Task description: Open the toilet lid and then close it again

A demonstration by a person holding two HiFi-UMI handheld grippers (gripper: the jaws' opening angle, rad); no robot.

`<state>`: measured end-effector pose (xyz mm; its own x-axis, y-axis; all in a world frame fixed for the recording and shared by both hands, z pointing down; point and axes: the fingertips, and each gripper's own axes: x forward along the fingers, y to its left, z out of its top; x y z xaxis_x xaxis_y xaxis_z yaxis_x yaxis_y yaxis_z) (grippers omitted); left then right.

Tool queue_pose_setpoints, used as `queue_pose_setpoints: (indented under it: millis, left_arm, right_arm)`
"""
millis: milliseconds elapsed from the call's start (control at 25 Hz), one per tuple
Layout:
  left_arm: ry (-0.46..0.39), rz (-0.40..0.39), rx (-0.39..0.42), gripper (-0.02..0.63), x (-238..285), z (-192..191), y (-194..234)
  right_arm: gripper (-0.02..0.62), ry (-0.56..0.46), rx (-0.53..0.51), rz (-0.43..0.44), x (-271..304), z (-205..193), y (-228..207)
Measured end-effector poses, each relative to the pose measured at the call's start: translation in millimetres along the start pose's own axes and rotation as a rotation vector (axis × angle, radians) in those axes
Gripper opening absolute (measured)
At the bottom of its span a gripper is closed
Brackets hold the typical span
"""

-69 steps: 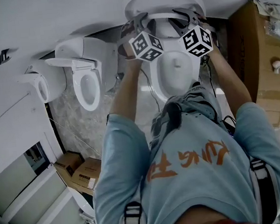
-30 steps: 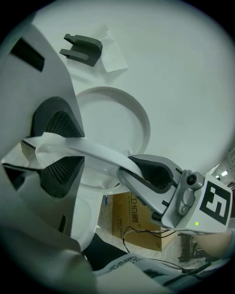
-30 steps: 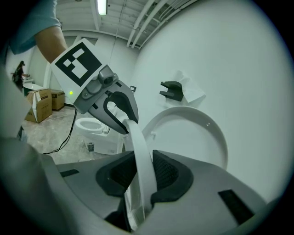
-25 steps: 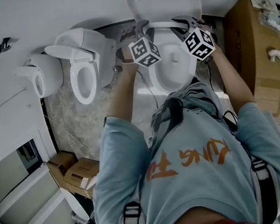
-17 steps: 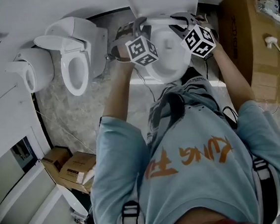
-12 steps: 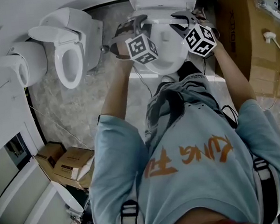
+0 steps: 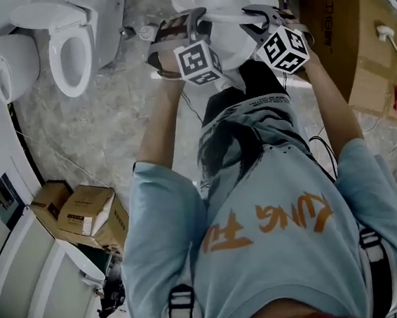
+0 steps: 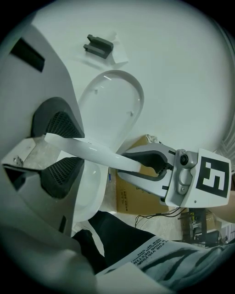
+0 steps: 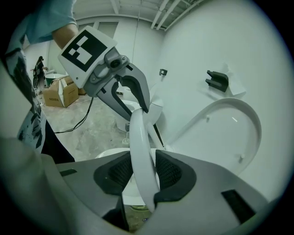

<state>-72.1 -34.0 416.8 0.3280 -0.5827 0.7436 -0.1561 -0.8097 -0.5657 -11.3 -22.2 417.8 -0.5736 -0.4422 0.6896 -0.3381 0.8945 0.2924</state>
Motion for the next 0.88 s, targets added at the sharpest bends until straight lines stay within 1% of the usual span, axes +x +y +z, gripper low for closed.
queue_pose_setpoints:
  millis: [120, 320, 440, 680, 800, 880]
  left_arm:
    - [0.003, 0.000, -0.004, 0.150, 1, -8, -16]
    - [0.016, -0.067, 0.001, 0.160, 0, -25, -69]
    - [0.025, -0.084, 0.009, 0.166, 7, -35, -91]
    - [0.045, -0.129, 0.018, 0.172, 19, -55, -139]
    - [0.057, -0.152, 0.020, 0.173, 31, -70, -160]
    - [0.070, -0.171, 0.020, 0.175, 36, -81, -174]
  right_arm:
    - [0.159, 0.019, -0.026, 0.026, 8, -6, 17]
    - [0.173, 0.082, -0.079, 0.104, 18, -27, 67]
    - [0.179, 0.110, -0.126, 0.099, 31, -40, 85]
    - [0.186, 0.194, -0.256, 0.091, 52, -70, 128]
    - [0.196, 0.211, -0.283, 0.107, 68, -83, 146]
    - [0.202, 0.212, -0.280, 0.121, 77, -90, 159]
